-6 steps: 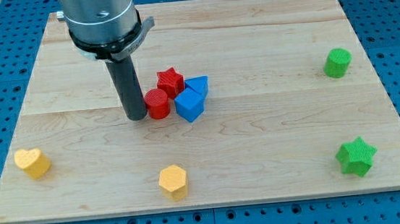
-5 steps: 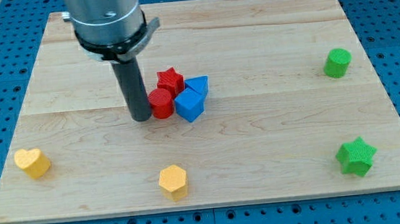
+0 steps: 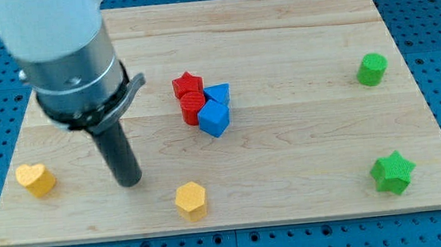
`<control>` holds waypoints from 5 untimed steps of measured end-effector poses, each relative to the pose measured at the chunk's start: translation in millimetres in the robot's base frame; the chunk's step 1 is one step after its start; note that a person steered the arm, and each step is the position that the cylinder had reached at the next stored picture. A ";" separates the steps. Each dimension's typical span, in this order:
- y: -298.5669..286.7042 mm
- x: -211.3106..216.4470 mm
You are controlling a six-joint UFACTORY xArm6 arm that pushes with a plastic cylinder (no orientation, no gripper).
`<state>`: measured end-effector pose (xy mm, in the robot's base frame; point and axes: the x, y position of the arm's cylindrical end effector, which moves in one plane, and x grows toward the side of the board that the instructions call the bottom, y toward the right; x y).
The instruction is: Slide yellow heart up and right
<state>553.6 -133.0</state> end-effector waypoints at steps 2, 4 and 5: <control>-95.5 56.4; -170.5 38.1; -171.8 5.4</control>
<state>559.0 -304.8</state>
